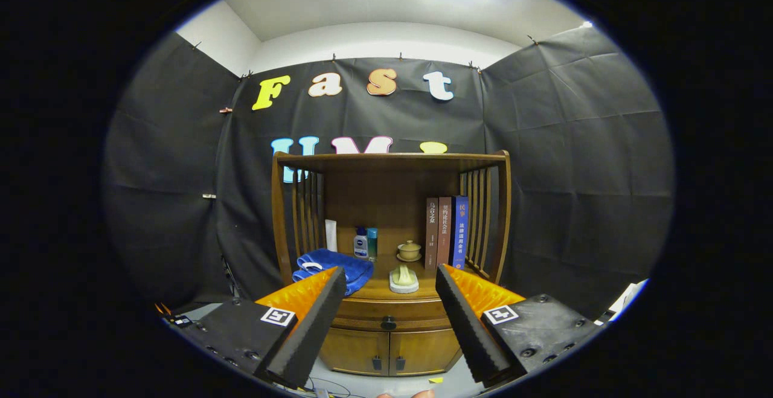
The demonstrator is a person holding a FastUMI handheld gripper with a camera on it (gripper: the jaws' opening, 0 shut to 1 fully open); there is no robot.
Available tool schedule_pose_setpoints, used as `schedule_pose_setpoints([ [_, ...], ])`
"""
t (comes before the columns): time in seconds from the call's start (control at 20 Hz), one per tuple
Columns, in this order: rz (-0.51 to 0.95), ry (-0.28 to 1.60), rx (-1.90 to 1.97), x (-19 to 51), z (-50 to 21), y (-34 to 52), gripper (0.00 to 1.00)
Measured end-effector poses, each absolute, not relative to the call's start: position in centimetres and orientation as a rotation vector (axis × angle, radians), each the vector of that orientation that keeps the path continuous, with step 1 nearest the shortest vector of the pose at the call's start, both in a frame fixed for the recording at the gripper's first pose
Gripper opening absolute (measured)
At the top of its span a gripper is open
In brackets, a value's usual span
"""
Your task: Pull open the drawer, take out the items inside it, and place them on the countertop above the cabinet.
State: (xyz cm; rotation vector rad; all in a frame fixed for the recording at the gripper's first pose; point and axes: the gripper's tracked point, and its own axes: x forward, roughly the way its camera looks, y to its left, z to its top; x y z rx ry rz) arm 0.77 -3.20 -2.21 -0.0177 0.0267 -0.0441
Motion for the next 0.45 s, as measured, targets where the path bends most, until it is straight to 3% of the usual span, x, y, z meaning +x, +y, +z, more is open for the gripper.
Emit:
schedule_pose_setpoints([
  [0.45, -0.037, 0.031, -0.013, 0.71, -2.62, -3.04, 0.97],
])
